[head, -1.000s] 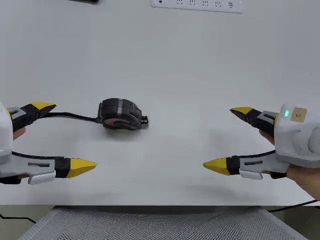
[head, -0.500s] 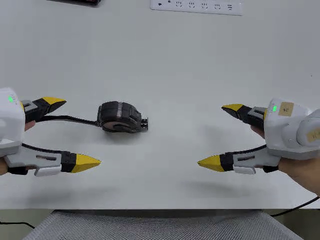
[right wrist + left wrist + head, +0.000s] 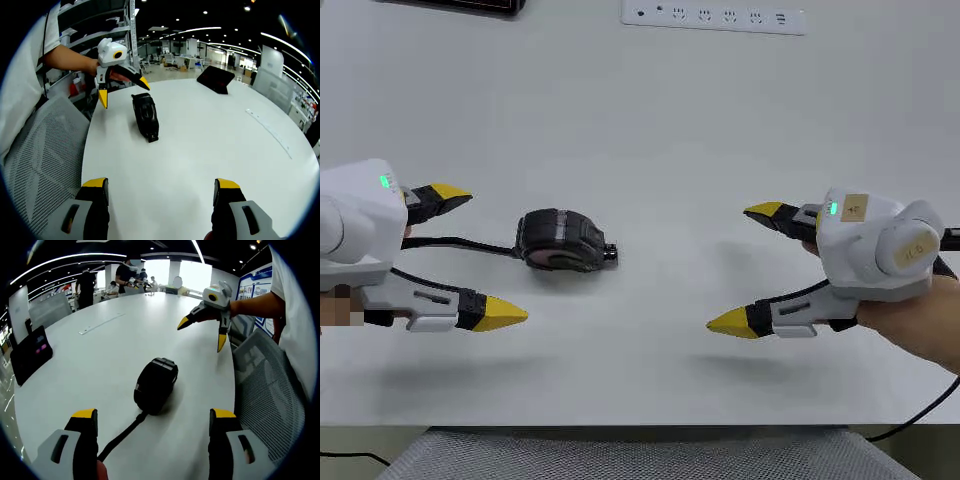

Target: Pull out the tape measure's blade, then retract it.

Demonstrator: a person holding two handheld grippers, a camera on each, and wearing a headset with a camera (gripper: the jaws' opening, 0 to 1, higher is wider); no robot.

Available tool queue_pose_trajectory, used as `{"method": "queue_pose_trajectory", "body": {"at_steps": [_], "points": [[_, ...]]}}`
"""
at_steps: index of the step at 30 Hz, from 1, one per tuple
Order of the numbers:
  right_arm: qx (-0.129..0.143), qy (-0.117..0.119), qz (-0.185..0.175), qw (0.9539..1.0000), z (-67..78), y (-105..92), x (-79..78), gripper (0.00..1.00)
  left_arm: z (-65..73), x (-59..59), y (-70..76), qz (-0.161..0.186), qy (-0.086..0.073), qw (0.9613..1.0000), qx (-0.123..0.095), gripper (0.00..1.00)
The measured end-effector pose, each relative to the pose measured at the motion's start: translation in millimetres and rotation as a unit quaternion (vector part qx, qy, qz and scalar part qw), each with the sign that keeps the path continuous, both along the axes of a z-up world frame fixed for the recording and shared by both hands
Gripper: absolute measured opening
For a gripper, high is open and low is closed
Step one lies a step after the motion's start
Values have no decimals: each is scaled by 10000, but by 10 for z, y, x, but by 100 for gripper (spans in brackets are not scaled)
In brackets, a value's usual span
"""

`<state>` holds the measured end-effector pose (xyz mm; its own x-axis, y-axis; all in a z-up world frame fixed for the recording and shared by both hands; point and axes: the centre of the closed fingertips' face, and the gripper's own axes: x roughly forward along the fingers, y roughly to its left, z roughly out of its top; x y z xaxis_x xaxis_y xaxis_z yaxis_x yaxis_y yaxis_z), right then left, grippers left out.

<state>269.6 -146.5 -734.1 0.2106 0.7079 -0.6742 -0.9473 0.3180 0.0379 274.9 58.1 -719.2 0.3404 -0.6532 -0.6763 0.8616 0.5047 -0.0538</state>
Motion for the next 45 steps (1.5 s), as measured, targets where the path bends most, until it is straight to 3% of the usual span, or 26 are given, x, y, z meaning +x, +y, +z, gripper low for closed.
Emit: {"method": "queue_pose_trajectory", "body": {"at_steps": [17,31,45], "points": [[-55,106,283,9995,-70,119,53,85,-100,65,-94,-324,87,9991,247,79],[-2,195,418,9989,-137,232,84,84,-168,101,-172,-559,253,9974,385,59],[89,226,455,9987,-145,329,110,84,-243,110,-265,-819,261,9949,533,46]]}}
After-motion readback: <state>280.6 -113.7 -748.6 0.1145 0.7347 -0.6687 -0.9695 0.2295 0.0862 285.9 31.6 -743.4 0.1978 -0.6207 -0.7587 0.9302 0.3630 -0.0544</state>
